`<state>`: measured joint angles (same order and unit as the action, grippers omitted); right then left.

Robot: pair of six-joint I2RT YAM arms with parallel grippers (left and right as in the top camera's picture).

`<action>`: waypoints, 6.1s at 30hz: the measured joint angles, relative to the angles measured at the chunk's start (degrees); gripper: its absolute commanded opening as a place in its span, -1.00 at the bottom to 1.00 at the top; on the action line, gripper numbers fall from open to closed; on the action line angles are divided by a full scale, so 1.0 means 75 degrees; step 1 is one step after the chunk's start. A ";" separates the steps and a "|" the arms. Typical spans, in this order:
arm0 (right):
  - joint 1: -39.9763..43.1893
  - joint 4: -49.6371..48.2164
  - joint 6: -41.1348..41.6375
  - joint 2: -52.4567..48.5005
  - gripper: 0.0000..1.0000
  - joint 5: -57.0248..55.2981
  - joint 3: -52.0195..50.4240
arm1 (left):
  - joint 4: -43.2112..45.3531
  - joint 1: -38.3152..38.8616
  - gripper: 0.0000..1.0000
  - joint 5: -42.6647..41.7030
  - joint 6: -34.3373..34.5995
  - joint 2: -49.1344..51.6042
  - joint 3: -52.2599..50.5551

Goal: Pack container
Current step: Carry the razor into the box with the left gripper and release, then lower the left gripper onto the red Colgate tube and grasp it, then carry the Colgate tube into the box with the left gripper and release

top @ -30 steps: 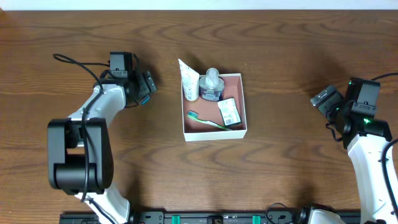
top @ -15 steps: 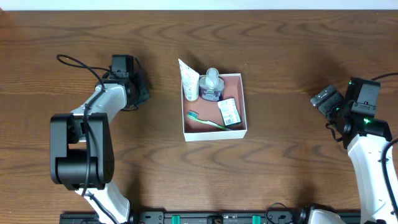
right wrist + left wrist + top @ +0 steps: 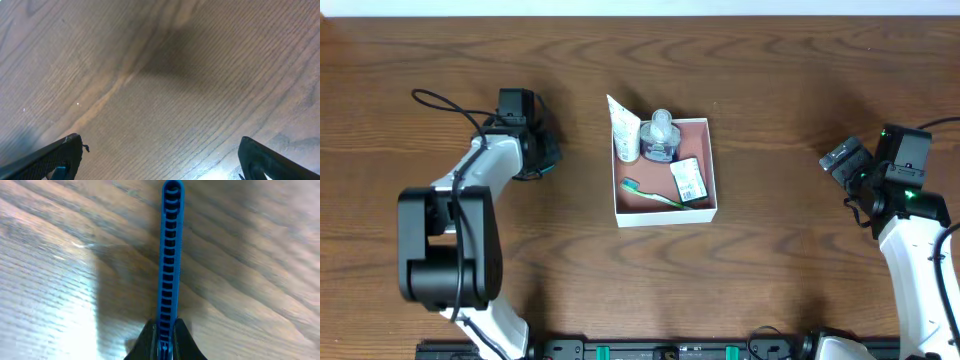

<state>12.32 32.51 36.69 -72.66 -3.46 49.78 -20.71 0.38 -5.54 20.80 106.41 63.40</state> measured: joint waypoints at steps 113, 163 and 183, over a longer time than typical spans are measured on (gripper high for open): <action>0.0000 -0.0003 0.0000 0.0000 0.98 0.0000 0.0000 | -0.3098 -0.2130 0.96 0.1390 0.0035 -0.3214 -0.2681; 0.0000 0.0000 0.0000 -0.0003 0.98 0.0000 0.0000 | 0.3177 -0.0670 -0.88 -0.7924 -0.0440 -0.6009 -0.1577; 0.0000 0.0000 0.0000 -0.0003 0.99 0.0000 0.0000 | 0.0702 0.3969 -0.88 -0.1990 -0.7449 -0.5184 -0.1486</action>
<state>12.32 32.51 36.69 -72.69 -3.46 49.78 -15.44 30.15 -20.47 -35.07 67.53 52.25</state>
